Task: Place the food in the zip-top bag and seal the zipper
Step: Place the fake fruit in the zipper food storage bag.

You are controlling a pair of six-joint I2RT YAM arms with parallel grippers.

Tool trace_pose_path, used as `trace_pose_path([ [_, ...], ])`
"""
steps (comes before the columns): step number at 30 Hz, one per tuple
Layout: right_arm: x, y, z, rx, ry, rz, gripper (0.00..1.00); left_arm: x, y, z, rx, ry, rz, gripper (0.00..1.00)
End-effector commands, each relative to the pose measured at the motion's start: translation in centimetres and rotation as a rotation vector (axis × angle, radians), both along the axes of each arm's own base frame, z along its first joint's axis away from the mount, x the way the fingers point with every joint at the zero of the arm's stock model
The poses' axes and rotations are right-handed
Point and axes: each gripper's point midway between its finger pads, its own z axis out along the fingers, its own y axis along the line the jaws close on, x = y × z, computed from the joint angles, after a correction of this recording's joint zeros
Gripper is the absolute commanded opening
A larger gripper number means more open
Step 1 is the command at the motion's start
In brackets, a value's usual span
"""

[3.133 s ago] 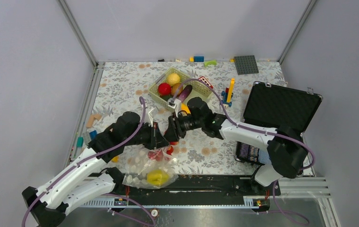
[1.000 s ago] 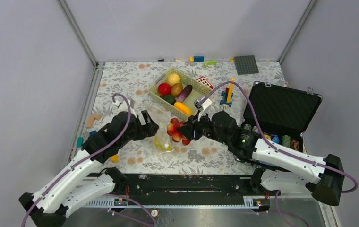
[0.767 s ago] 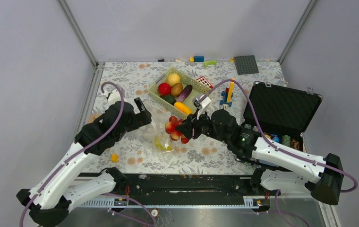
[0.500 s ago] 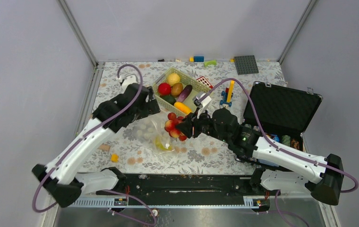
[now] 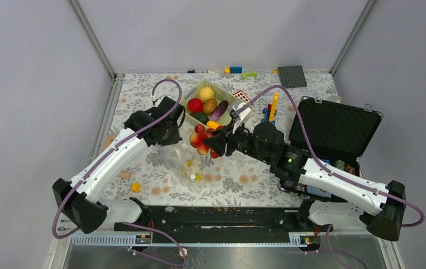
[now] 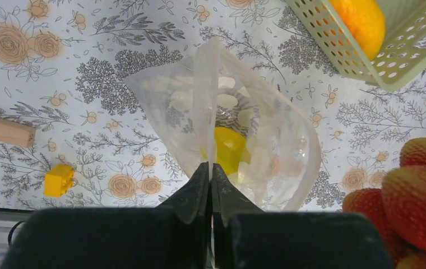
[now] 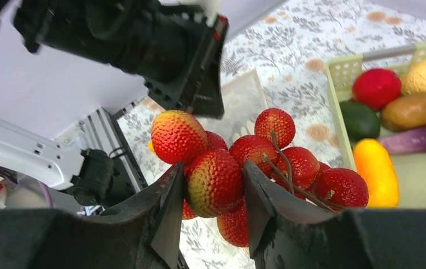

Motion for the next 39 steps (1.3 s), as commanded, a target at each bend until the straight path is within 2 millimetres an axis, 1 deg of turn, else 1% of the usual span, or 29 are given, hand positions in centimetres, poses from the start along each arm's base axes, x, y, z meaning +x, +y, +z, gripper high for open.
trace_pose_path([
  [1,-0.8,2.4,7.3,0.209,-0.084,0.103,0.0,-0.8,0.4,-0.5,0.002,0.022,-0.025,0.0],
  [3,-1.5,3.6,8.0,0.248,-0.071,0.165,0.0,-1.0,0.7,-0.7,0.0,0.02,-0.023,0.0],
  [6,-2.8,5.3,8.5,0.322,-0.028,0.268,0.0,-1.2,0.6,-0.9,-0.029,0.018,-0.037,0.0],
  [8,-3.4,6.2,7.9,0.34,0.0,0.322,0.0,-1.4,0.1,-0.9,-0.071,0.013,-0.061,0.0],
  [11,-3.1,6.6,5.9,0.326,0.034,0.318,0.0,-1.7,-0.1,-1.0,-0.112,-0.005,-0.078,0.0],
  [14,-2.7,6.7,3.0,0.287,0.073,0.293,0.0,-2.0,-0.3,-0.7,-0.159,-0.038,-0.093,0.0],
  [16,-2.1,6.6,0.7,0.256,0.111,0.265,0.0,-2.2,-0.5,-0.4,-0.188,-0.057,-0.115,0.0],
  [17,-1.8,6.5,-0.4,0.241,0.134,0.248,0.0,-2.2,-0.6,-0.1,-0.201,-0.07,-0.124,0.0],
  [19,-1.1,6.0,-2.0,0.222,0.161,0.212,0.0,-2.3,-1.0,0.4,-0.234,-0.102,-0.147,0.0],
  [24,0.1,5.6,-4.5,0.117,0.167,0.16,0.0,-2.9,-2.4,1.5,-0.314,-0.139,-0.227,0.0],
  [27,0.5,5.9,-6.7,0.028,0.19,0.152,0.0,-3.1,-2.8,1.9,-0.332,-0.153,-0.255,0.0],
  [30,0.8,6.4,-8.2,-0.034,0.208,0.147,0.0,-3.1,-3.2,2.3,-0.348,-0.16,-0.284,0.0],
  [33,2.1,6.3,-10.2,-0.146,0.18,0.049,0.0,-3.2,-3.8,2.5,-0.366,-0.15,-0.316,0.0],
  [36,3.3,5.9,-11.3,-0.202,0.189,-0.033,0.0,-3.2,-4.0,2.6,-0.366,-0.145,-0.326,0.0],
  [39,4.0,5.6,-11.4,-0.213,0.181,-0.093,0.0,-3.2,-3.9,2.5,-0.358,-0.137,-0.329,0.0],
])
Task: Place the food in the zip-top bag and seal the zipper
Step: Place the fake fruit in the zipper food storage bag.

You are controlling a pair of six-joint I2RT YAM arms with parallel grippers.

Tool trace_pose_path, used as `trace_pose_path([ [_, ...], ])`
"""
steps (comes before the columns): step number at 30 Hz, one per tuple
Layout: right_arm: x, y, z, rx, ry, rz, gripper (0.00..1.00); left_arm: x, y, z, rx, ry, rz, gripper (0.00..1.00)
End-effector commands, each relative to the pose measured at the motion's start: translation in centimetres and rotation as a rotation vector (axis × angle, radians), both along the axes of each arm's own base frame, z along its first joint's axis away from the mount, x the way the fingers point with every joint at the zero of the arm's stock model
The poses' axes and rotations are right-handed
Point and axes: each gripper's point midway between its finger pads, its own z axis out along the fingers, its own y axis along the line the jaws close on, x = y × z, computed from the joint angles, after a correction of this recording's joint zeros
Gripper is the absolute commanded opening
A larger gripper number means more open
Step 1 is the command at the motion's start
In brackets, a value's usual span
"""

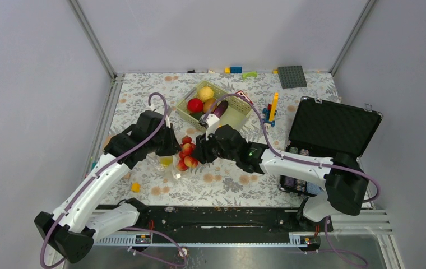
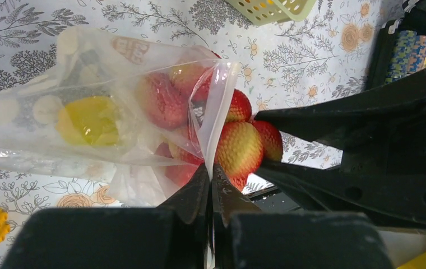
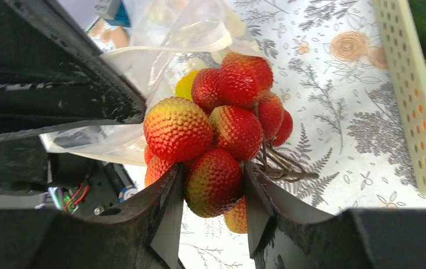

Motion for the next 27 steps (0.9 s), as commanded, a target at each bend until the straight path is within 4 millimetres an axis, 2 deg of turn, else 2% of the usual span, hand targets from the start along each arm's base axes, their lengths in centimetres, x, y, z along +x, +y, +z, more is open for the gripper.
trace_pose_path([
  [1,2.5,-0.7,1.8,-0.037,-0.094,-0.134,0.0,0.6,-1.5,2.1,-0.065,-0.056,-0.057,0.0],
  [3,2.8,-1.5,2.5,-0.039,-0.113,-0.175,0.0,0.8,-1.4,2.0,-0.055,-0.058,-0.054,0.0],
  [5,2.5,-2.2,4.1,-0.011,-0.14,-0.174,0.0,1.1,-1.2,2.0,-0.041,-0.065,-0.038,0.0],
  [9,0.5,-3.1,8.2,0.082,-0.209,-0.082,0.0,1.4,-1.4,2.2,-0.05,-0.082,-0.045,0.0],
  [13,-0.6,-5.2,11.9,0.144,-0.295,-0.067,0.0,1.3,-2.2,2.7,-0.087,-0.099,-0.083,0.0],
  [16,-1.0,-6.6,13.5,0.17,-0.37,-0.064,0.0,1.1,-3.5,3.3,-0.153,-0.115,-0.134,0.0],
  [21,-1.4,-8.9,15.8,0.205,-0.421,-0.104,0.0,0.4,-6.1,5.6,-0.301,-0.125,-0.23,0.0],
  [27,-5.2,-9.8,18.3,0.315,-0.435,0.038,0.0,-1.2,-8.4,6.9,-0.456,-0.061,-0.315,0.0],
])
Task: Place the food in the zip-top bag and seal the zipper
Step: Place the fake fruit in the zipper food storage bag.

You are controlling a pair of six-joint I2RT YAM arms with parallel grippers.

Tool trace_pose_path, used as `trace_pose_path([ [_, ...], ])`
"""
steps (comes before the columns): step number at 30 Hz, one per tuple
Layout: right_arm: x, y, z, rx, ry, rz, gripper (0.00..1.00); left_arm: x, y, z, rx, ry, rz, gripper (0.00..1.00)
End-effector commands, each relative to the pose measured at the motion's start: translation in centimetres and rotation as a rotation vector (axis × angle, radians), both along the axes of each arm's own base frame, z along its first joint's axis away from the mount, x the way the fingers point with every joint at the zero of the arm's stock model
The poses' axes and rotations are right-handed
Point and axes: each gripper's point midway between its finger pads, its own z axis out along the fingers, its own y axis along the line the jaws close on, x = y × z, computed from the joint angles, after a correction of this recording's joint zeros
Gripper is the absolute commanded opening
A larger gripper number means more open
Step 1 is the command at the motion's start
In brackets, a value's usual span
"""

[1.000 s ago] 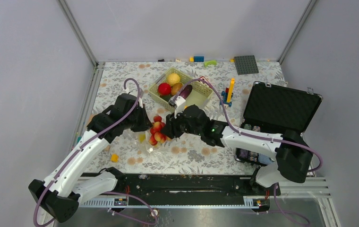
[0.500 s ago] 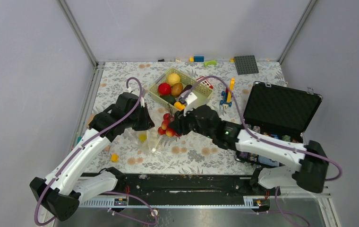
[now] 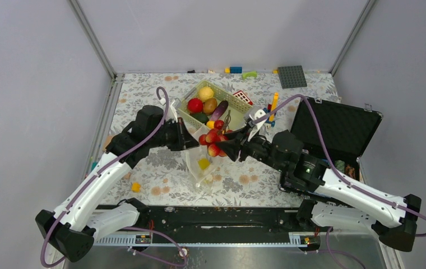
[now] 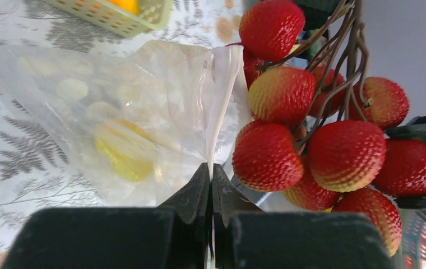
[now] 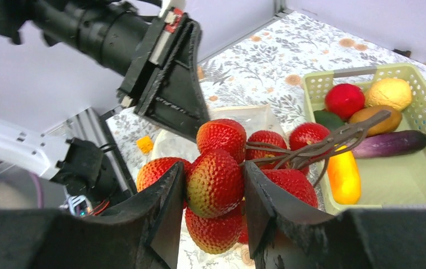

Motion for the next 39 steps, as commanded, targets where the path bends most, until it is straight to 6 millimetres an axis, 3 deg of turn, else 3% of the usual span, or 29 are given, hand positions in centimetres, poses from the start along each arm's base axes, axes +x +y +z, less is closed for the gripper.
trace_pose_path([
  [1,-3.0,-0.8,3.9,0.103,-0.083,0.126,0.0,-1.2,-2.6,2.5,-0.172,-0.005,-0.121,0.0],
  [4,-4.4,-1.4,4.8,0.14,-0.096,0.179,0.0,-1.3,-2.4,0.1,-0.136,0.04,-0.117,0.0],
  [9,-6.5,-0.6,4.4,0.15,-0.09,0.307,0.0,-0.9,-2.3,-3.8,-0.075,0.103,-0.11,0.0],
  [16,-8.6,2.1,3.4,0.181,-0.086,0.494,0.0,0.1,-1.4,-4.5,-0.013,0.069,-0.077,0.0],
  [23,-7.9,4.1,0.8,0.175,-0.075,0.555,0.0,0.2,-0.8,-5.1,0.027,0.062,-0.074,0.0],
  [29,-5.9,4.1,-1.0,0.276,0.061,0.591,0.0,0.0,-1.0,-5.0,0.014,0.054,-0.095,0.0],
  [39,-0.6,4.5,-9.7,0.083,0.183,0.339,0.0,-0.4,-1.3,-4.6,-0.002,0.048,-0.127,0.0],
])
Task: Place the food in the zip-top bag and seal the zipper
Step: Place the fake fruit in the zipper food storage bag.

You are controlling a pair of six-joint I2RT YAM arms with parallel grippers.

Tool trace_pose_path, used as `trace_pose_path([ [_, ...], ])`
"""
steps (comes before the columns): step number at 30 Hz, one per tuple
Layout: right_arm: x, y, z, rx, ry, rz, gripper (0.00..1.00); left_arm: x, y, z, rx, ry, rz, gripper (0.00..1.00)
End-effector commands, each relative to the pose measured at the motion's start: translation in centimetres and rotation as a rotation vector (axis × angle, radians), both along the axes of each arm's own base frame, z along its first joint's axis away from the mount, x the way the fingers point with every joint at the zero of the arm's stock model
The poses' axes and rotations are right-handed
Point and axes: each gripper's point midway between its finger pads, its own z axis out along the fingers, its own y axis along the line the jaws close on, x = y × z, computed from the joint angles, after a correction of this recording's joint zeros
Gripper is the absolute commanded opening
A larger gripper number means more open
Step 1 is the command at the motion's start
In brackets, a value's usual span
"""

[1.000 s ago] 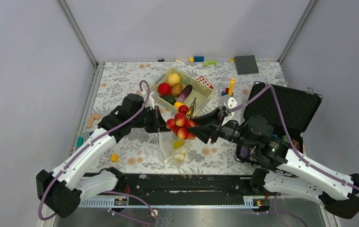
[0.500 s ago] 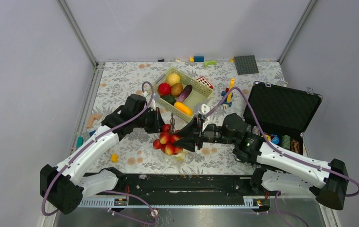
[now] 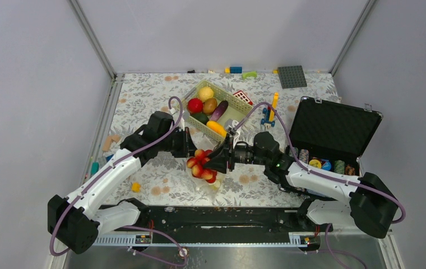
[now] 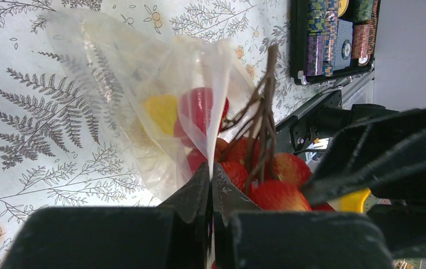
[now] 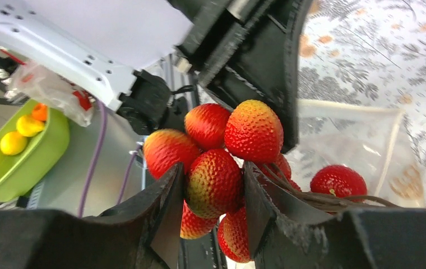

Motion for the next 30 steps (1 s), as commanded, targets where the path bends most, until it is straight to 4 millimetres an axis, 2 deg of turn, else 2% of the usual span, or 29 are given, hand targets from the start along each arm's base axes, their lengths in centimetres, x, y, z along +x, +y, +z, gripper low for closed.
trace_pose_path([
  [1,3.3,-0.6,-0.9,-0.05,-0.046,-0.163,0.0,0.3,-0.5,1.8,-0.045,-0.071,-0.033,0.0],
  [5,5.9,-2.7,-3.2,-0.202,-0.059,-0.334,0.0,0.3,-0.3,1.8,-0.034,-0.071,-0.033,0.0],
  [8,6.6,-4.1,-4.9,-0.301,-0.053,-0.398,0.0,0.5,-0.2,2.0,-0.029,-0.08,-0.029,0.0],
  [11,6.7,-4.3,-5.4,-0.341,-0.05,-0.412,0.0,0.5,-0.3,2.2,-0.026,-0.079,-0.031,0.0],
  [14,6.3,-3.5,-5.3,-0.379,-0.09,-0.408,0.0,0.7,-0.5,2.5,-0.032,-0.077,-0.036,0.0],
  [17,5.1,-1.6,-4.9,-0.393,-0.137,-0.354,0.0,0.8,-0.7,2.8,-0.039,-0.078,-0.041,0.0],
  [22,3.7,1.5,-2.2,-0.299,-0.137,-0.268,0.0,0.7,-0.8,2.8,-0.044,-0.066,-0.047,0.0],
  [25,4.5,2.4,-1.9,-0.334,-0.114,-0.301,0.0,0.6,-0.8,3.0,-0.048,-0.064,-0.047,0.0],
  [30,7.5,2.9,-4.3,-0.406,0.072,-0.508,0.0,0.0,-1.0,3.8,-0.076,-0.065,-0.056,0.0],
])
